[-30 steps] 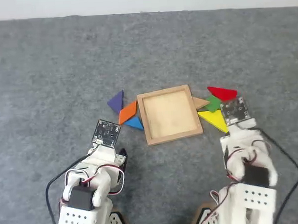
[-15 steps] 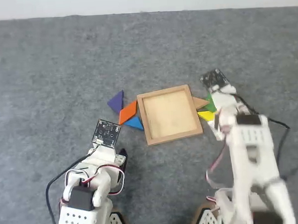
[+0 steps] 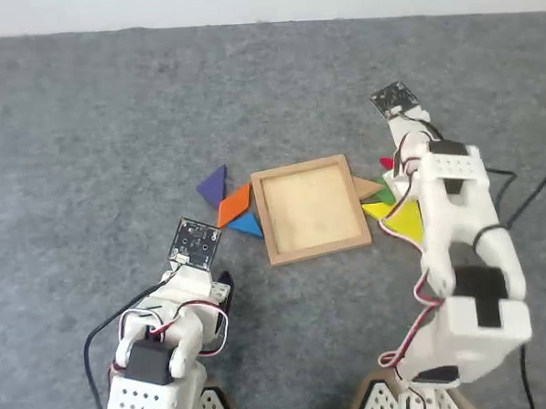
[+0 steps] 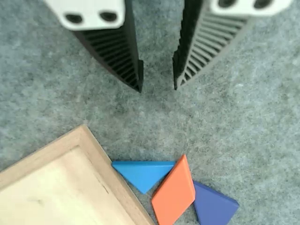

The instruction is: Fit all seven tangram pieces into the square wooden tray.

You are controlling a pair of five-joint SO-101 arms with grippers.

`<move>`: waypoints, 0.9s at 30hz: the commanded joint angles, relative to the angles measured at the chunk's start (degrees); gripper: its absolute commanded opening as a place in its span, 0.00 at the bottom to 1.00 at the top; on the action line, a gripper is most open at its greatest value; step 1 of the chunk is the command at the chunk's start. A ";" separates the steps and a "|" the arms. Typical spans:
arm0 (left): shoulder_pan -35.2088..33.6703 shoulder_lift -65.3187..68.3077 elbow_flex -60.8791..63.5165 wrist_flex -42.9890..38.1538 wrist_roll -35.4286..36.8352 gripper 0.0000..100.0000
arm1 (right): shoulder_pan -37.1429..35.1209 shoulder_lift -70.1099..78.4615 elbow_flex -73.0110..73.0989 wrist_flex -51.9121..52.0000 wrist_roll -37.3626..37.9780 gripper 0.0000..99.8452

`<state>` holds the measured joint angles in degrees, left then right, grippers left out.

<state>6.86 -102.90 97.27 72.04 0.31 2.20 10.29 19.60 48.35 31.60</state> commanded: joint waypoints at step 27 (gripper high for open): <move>-0.18 -1.23 -0.84 0.26 0.53 0.10 | 1.45 17.89 -17.76 3.91 11.16 0.39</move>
<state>6.86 -102.90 97.27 72.04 0.31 4.22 27.78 3.87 52.04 44.70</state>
